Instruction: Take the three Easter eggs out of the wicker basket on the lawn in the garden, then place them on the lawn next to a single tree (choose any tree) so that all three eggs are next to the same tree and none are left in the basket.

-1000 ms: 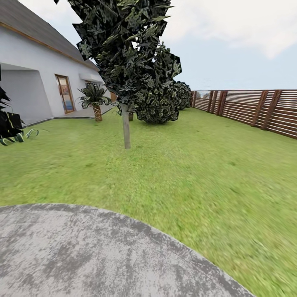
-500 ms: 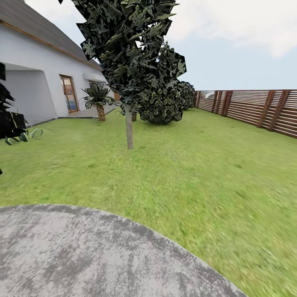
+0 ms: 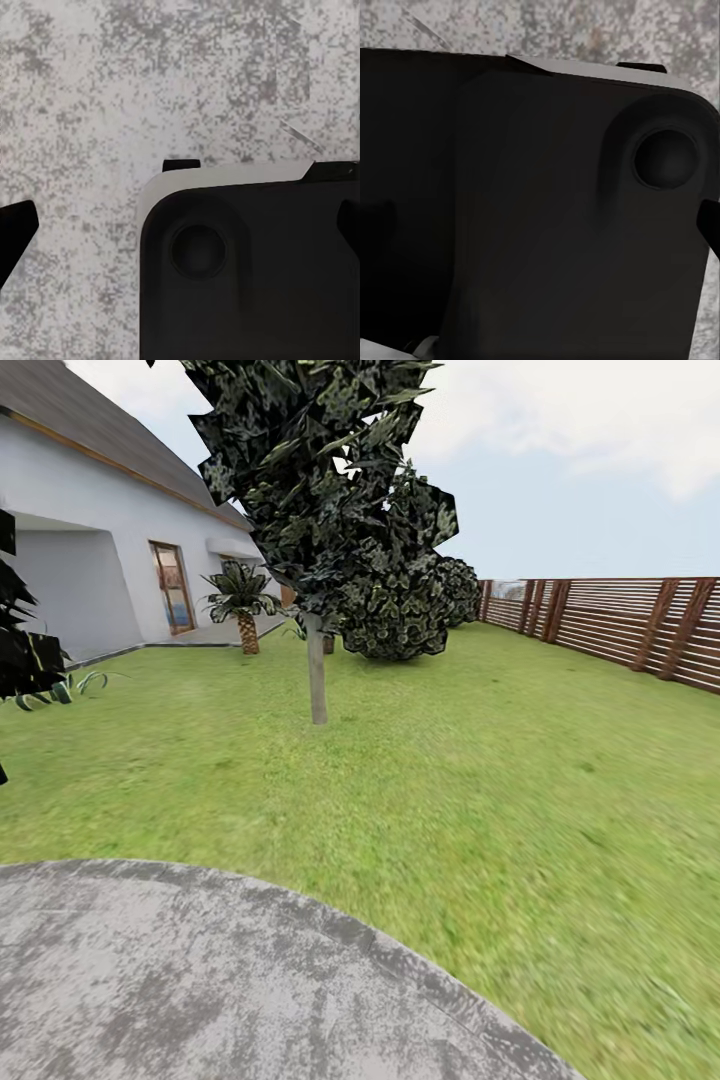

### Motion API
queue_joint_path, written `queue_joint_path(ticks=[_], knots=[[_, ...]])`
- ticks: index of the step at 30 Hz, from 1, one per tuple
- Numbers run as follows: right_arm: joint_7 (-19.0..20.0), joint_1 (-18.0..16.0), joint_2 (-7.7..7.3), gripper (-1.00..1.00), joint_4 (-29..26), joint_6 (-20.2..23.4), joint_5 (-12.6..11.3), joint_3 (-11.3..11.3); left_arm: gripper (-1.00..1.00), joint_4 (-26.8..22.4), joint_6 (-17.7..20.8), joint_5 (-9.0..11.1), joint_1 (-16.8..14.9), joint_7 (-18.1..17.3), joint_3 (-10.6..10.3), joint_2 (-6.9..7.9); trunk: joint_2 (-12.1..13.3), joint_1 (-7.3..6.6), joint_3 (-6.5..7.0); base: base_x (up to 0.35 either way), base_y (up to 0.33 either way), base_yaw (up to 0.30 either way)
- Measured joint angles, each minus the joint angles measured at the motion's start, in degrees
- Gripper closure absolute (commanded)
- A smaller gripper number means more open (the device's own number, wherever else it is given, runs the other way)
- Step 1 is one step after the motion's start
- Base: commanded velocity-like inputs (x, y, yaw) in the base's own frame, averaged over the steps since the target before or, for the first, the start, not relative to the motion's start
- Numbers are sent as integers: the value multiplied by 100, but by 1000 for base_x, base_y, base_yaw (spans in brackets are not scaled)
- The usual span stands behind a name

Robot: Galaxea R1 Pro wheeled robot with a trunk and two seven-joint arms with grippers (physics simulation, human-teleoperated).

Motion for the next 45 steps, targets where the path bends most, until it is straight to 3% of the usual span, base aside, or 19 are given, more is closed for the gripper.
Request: queue_joint_path(ticks=[32,45], knots=[[-1,0,1,-100,0,3,-6,0,-100,0,0,3,0,0,2,0,0,0,-5,136,-40,39],[0,0,0,-100,0,0,-8,0,-100,0,0,3,0,0,1,4,0,-2,-8,257,-23,16]])
